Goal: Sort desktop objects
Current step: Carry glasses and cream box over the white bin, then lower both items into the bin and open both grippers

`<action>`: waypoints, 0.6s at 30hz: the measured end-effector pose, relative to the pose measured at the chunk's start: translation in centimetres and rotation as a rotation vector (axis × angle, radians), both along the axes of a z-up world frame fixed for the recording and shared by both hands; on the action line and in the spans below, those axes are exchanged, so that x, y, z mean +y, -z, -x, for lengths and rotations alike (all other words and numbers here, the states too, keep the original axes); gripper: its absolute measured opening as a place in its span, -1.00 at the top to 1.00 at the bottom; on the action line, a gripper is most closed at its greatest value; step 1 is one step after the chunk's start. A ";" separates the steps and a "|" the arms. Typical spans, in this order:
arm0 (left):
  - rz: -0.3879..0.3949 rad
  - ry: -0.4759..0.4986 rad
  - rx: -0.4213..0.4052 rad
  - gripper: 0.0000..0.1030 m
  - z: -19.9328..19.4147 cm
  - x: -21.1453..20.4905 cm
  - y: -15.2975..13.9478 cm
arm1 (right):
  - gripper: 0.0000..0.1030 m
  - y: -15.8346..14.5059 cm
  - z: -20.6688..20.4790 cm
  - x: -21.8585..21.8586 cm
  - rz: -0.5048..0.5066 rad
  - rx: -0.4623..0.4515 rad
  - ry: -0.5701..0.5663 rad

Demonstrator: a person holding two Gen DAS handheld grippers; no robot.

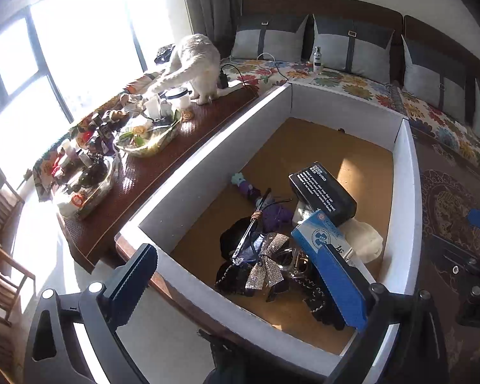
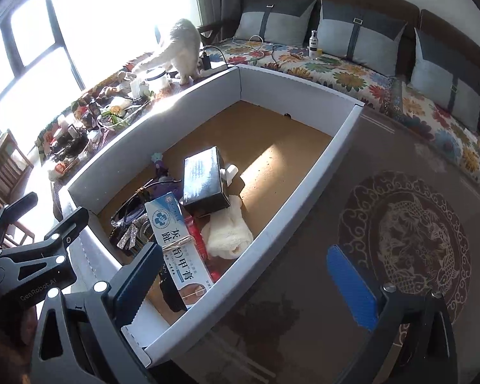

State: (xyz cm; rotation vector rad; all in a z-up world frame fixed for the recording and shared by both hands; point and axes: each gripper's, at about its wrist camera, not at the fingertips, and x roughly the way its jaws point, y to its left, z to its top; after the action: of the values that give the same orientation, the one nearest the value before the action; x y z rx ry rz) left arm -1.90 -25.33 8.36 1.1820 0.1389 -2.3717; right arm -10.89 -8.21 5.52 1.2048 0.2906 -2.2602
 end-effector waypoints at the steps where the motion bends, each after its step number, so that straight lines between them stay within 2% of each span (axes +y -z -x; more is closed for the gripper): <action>1: -0.014 0.008 -0.010 -0.97 0.1 -0.1 0.2 | -0.99 -0.1 -0.1 -0.3 -0.009 0.008 -0.006; 5: -0.009 -0.010 0.002 -0.97 -0.3 -0.3 0.4 | -0.99 -0.8 -0.7 -1.5 -0.042 0.024 -0.037; 11: -0.048 -0.021 0.040 -0.97 -0.8 -0.9 -0.1 | -0.99 -1.3 -1.4 -2.4 -0.076 0.072 -0.067; 18: -0.083 -0.034 0.037 -0.97 -0.5 -1.6 0.3 | -0.99 -1.0 -1.2 -2.4 -0.070 0.069 -0.069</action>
State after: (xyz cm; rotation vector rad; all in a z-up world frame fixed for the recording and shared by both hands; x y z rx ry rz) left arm -1.36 -26.94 8.05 1.1652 0.2701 -2.3791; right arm -9.69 -10.63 6.54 1.1350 0.4339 -2.2519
